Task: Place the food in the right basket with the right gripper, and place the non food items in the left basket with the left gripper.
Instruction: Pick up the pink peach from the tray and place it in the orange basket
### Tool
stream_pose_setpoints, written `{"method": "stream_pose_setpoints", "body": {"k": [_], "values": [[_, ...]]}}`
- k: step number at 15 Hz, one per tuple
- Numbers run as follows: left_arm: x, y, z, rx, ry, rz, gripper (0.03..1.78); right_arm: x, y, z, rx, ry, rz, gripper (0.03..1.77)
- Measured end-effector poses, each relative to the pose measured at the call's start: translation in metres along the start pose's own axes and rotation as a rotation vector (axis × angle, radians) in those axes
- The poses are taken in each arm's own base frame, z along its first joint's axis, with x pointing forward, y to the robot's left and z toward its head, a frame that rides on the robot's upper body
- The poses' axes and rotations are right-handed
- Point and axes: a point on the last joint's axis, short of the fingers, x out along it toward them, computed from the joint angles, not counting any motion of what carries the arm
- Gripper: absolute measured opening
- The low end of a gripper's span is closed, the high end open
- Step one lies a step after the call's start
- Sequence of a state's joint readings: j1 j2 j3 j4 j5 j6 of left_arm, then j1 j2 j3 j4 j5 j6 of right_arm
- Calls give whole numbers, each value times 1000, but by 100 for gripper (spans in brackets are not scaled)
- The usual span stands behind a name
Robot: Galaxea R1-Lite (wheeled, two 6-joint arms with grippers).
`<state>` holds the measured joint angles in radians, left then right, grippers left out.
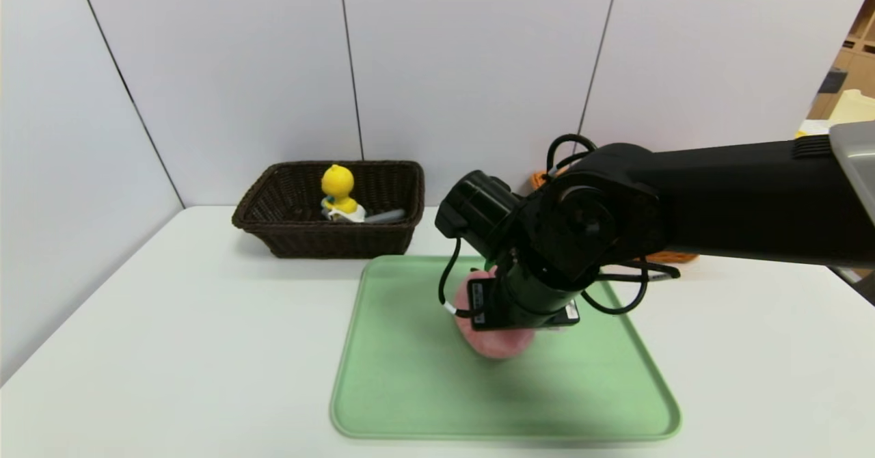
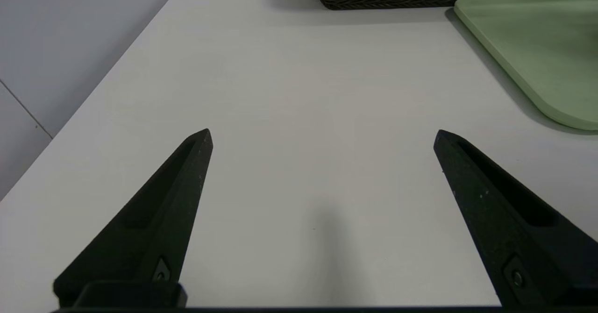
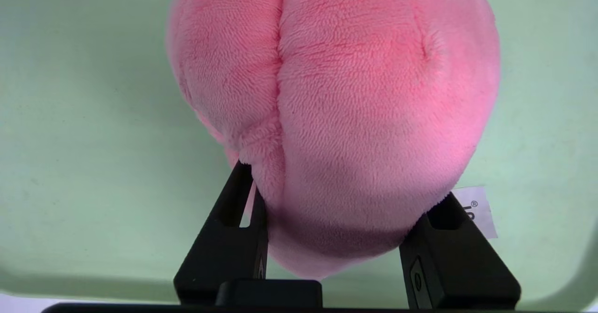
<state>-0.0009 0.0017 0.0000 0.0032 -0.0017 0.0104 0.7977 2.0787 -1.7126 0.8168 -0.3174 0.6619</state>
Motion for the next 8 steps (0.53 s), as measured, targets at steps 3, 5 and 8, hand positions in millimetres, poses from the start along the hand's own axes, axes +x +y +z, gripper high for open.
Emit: {"method": "stream_pose_setpoints", "body": {"k": [3, 5, 8], "values": [[0, 0, 0, 0, 0, 0, 169, -11, -5, 2, 11, -21, 16, 71], [0, 0, 0, 0, 0, 0, 169, -25, -9, 3, 21, -46, 36, 70], [0, 0, 0, 0, 0, 1, 169, -57, -20, 5, 35, -107, 85, 70]]}}
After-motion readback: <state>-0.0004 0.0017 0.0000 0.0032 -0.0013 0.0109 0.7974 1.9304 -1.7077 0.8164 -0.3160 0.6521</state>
